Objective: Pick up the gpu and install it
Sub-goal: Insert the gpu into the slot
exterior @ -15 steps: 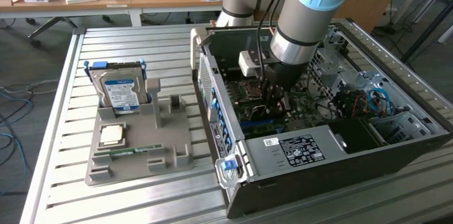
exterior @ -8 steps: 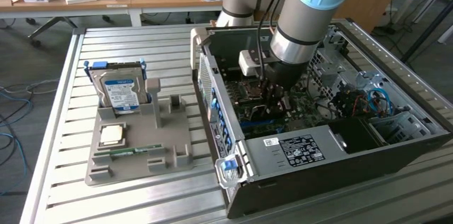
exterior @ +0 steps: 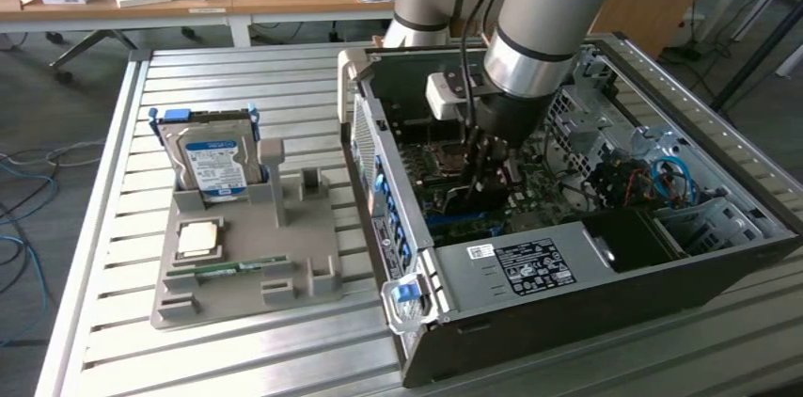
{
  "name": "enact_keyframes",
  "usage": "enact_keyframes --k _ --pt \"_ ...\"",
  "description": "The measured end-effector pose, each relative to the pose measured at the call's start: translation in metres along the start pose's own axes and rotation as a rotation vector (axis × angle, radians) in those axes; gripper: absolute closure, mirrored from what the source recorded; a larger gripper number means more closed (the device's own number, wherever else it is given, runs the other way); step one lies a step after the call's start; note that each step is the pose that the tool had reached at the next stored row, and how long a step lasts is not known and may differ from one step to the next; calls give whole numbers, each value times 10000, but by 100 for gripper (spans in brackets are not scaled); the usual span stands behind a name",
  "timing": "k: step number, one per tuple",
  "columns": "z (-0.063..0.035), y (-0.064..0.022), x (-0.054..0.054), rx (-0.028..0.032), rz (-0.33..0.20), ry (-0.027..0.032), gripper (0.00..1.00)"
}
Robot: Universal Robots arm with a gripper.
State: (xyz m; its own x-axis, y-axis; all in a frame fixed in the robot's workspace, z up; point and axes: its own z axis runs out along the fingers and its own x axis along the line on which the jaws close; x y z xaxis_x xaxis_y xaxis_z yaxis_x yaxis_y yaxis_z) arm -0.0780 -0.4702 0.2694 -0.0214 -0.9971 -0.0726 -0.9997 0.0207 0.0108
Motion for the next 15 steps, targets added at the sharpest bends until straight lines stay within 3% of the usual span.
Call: enact_keyframes --k 15 --pt "-388 4 -28 0 4 2 67"
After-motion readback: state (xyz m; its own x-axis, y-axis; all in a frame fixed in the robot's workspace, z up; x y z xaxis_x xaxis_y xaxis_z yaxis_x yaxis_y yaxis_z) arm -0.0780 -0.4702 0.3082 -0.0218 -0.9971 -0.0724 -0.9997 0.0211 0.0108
